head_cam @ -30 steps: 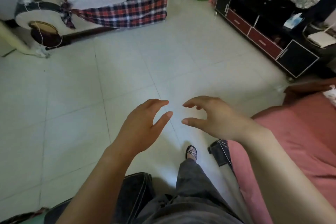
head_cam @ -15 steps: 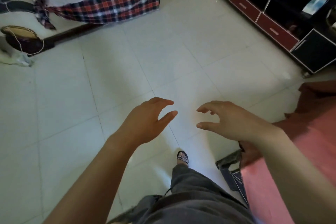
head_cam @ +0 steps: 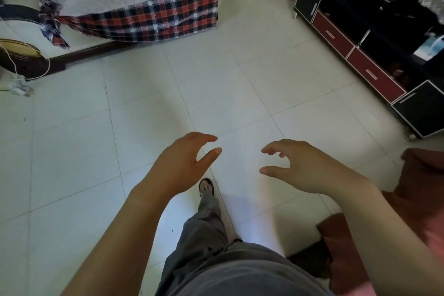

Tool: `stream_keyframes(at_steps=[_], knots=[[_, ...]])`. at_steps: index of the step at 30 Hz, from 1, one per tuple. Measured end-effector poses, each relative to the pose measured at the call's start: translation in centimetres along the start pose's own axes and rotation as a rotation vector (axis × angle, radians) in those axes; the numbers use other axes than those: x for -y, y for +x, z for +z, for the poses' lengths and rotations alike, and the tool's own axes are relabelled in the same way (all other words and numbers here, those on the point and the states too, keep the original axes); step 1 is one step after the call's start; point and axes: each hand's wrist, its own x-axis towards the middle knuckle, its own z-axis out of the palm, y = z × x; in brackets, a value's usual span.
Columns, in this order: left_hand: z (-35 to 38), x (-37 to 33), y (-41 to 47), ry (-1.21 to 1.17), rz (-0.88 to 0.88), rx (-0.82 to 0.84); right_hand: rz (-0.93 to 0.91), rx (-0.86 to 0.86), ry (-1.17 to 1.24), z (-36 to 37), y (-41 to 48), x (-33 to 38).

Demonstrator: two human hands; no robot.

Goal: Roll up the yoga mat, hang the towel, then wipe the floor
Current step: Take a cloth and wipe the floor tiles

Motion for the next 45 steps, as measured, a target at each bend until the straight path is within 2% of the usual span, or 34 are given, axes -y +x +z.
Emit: stream_keyframes(at_steps=[10,16,22,28,34,39,45], knots=[[-10.7,8.7,17.0,0.009,0.043,-0.04,-0.031,-0.004,-0.072,-7.5,20.1,9.0],[-19.0,14.4,23.6,-0.021,-0.005,-0.141,-0.141,0.036,-0.115,-11.6,31.7,16.1],[-23.4,19.7,28.0,-0.089,-0.076,-0.236,-0.224,0.111,-0.076,-12.7,40.5,20.1],[-26.9,23.0,38.1,-0.066,-0.102,-0.157,-0.216,0.095,-0.007,-16.7,51.0,20.9],[-31.7,24.0,54.1,-0.006,-0.047,-0.058,-0.134,0.07,0.022,-23.8,63.9,18.5],[-38.4,23.6,66.8,0.011,0.006,-0.054,-0.078,0.006,-0.006,-32.8,73.9,17.8],[-43.2,23.8,78.6,-0.082,-0.008,-0.061,-0.114,-0.003,-0.007,-39.9,83.8,19.5]])
